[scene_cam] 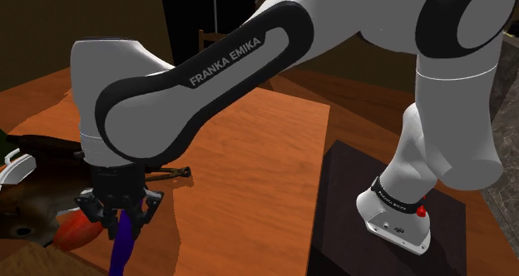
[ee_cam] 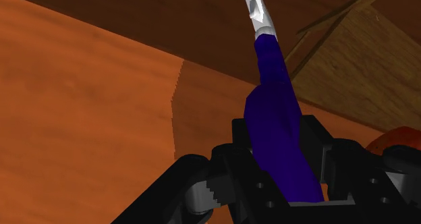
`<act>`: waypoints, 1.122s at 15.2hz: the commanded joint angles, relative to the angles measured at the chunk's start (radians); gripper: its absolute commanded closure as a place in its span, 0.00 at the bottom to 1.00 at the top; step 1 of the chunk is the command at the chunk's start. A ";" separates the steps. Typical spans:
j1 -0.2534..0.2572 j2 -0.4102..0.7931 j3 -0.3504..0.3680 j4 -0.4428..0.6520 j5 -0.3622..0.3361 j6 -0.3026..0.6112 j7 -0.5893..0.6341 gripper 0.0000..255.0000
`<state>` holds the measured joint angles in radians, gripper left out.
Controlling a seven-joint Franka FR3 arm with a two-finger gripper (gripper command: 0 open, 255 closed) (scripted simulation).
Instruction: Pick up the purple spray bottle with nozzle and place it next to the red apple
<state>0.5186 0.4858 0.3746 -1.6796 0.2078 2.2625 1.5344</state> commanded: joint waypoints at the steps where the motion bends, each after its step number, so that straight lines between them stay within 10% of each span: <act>1: 0.000 0.011 -0.001 -0.014 0.000 0.024 -0.007 1.00; 15: 0.005 0.051 -0.005 -0.034 -0.002 0.082 -0.021 1.00; 16: 0.006 0.052 -0.005 -0.032 -0.003 0.080 -0.020 0.00; 17: 0.006 0.053 -0.006 -0.031 -0.003 0.081 -0.020 0.00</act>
<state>0.5239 0.5377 0.3685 -1.7095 0.2045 2.3439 1.5139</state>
